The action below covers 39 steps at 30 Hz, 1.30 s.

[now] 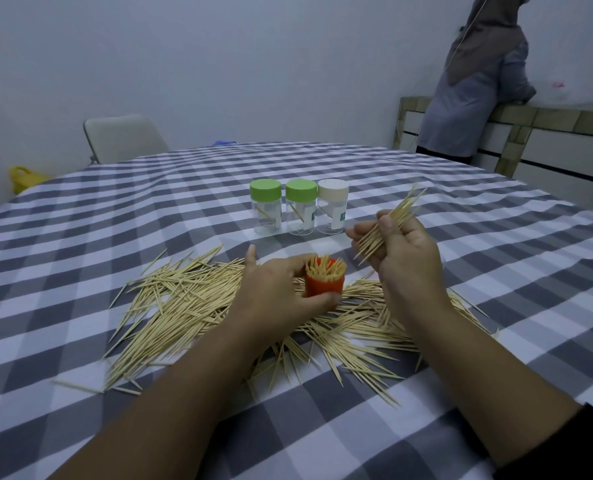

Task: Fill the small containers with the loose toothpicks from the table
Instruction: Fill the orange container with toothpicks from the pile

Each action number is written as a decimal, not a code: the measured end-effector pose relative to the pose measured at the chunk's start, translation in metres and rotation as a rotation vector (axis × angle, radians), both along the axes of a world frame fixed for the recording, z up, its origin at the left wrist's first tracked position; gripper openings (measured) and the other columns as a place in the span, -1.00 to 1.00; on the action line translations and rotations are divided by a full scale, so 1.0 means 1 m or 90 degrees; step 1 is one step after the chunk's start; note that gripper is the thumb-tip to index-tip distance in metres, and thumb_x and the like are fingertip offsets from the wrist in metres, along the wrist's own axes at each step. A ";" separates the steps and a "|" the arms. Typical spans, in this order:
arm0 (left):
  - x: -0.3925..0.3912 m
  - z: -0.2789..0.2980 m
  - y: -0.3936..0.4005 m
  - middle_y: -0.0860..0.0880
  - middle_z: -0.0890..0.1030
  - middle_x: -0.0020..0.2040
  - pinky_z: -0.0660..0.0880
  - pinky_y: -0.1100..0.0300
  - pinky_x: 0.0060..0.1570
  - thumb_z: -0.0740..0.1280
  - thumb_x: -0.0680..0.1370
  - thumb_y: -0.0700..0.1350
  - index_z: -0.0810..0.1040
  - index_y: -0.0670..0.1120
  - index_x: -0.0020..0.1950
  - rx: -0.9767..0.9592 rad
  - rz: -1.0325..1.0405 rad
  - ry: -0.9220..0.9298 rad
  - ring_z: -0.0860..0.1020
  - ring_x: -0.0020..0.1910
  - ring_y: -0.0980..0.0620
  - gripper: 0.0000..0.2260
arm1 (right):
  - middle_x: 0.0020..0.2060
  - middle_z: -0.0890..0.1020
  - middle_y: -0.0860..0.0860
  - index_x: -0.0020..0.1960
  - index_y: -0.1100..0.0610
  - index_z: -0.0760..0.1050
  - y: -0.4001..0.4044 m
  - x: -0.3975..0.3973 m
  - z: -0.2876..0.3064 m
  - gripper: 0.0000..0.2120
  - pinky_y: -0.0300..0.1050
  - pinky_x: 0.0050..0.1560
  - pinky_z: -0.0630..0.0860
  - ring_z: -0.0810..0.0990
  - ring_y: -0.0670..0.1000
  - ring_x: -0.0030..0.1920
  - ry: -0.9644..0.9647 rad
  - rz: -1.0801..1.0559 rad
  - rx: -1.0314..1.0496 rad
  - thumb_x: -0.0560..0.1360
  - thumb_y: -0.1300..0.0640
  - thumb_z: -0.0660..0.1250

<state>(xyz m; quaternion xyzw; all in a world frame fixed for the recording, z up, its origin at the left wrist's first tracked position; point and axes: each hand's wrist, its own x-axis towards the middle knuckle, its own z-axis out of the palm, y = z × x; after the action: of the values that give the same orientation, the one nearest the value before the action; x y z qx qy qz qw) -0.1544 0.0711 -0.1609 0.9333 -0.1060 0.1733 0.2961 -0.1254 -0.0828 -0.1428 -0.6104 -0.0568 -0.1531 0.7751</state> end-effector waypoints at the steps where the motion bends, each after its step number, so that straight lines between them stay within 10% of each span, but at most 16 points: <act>1: 0.000 -0.001 0.000 0.15 0.59 0.19 -0.35 0.06 0.42 0.41 0.39 0.24 0.46 0.12 0.33 0.001 -0.010 0.001 0.43 0.24 0.26 -0.45 | -0.25 0.69 -0.01 -0.01 0.07 0.47 0.001 -0.001 0.000 -0.83 0.07 0.10 0.56 0.68 0.03 -0.06 -0.010 0.002 0.004 0.64 0.15 0.11; 17: 0.005 -0.005 0.001 0.19 0.63 0.10 -0.32 -0.01 0.45 0.40 0.40 0.23 0.50 0.18 0.25 0.007 -0.029 -0.032 0.49 0.19 0.26 -0.56 | 0.00 0.65 -0.03 -0.08 -0.03 0.55 0.014 -0.009 -0.012 -0.79 -0.25 -0.16 0.54 0.61 -0.14 -0.06 0.051 0.115 -0.154 0.62 0.11 0.16; 32: 0.007 -0.007 0.002 0.18 0.62 0.13 -0.31 -0.04 0.46 0.38 0.41 0.26 0.46 0.19 0.30 0.025 -0.030 -0.037 0.47 0.23 0.24 -0.52 | 0.03 0.66 -0.05 0.17 -0.27 0.40 0.011 -0.010 -0.010 -0.74 -0.16 0.08 0.54 0.59 -0.11 0.11 -0.021 0.151 -0.182 0.64 0.08 0.10; 39: 0.008 -0.009 0.002 0.19 0.63 0.09 -0.31 -0.04 0.46 0.36 0.42 0.25 0.46 0.19 0.28 0.024 -0.024 -0.041 0.49 0.19 0.25 -0.55 | 0.16 0.58 -0.11 0.23 -0.05 0.50 0.011 -0.012 -0.010 -0.74 -0.39 0.01 0.49 0.53 -0.23 0.09 0.020 0.190 -0.264 0.63 0.12 0.13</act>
<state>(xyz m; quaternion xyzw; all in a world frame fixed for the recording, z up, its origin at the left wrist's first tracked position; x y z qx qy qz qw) -0.1460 0.0734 -0.1696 0.9306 -0.1359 0.1954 0.2781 -0.1375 -0.0716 -0.1524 -0.7434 -0.1641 -0.0126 0.6483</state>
